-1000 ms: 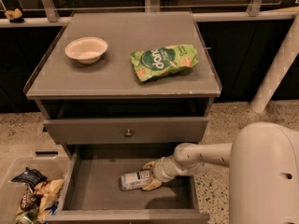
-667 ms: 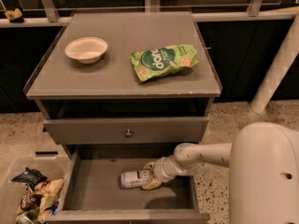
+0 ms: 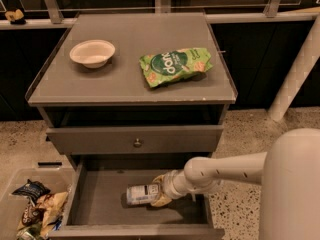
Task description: Pick blue plastic bottle from middle drawer and place on counter
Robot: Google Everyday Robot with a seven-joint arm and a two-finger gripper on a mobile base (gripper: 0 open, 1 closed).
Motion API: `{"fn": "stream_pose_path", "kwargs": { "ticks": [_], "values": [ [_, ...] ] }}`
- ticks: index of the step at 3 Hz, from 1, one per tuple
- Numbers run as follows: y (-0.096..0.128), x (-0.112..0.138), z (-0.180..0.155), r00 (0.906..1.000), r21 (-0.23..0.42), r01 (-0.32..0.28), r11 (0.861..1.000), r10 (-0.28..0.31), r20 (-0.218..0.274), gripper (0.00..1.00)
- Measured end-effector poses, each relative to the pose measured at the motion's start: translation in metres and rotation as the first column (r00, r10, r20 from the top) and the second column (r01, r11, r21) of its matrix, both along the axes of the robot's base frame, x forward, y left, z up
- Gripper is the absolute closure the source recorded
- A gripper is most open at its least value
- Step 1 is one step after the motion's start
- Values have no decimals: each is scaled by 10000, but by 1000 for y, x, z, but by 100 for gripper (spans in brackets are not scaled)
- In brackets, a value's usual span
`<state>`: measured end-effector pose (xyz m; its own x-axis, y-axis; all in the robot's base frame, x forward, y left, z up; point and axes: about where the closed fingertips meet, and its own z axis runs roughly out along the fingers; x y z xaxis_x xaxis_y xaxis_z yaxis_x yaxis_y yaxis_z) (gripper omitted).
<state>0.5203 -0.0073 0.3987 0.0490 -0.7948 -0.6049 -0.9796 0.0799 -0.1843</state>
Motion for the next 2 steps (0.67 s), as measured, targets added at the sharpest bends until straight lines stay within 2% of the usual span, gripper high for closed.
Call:
{"fn": "stream_pose_path", "kwargs": {
  "ticks": [1, 2],
  "values": [
    [4, -18, 41, 9946, -444, 466, 9979, -422, 952, 100],
    [2, -41, 75, 9793, -966, 890, 9913, -694, 1900, 100]
  ]
}}
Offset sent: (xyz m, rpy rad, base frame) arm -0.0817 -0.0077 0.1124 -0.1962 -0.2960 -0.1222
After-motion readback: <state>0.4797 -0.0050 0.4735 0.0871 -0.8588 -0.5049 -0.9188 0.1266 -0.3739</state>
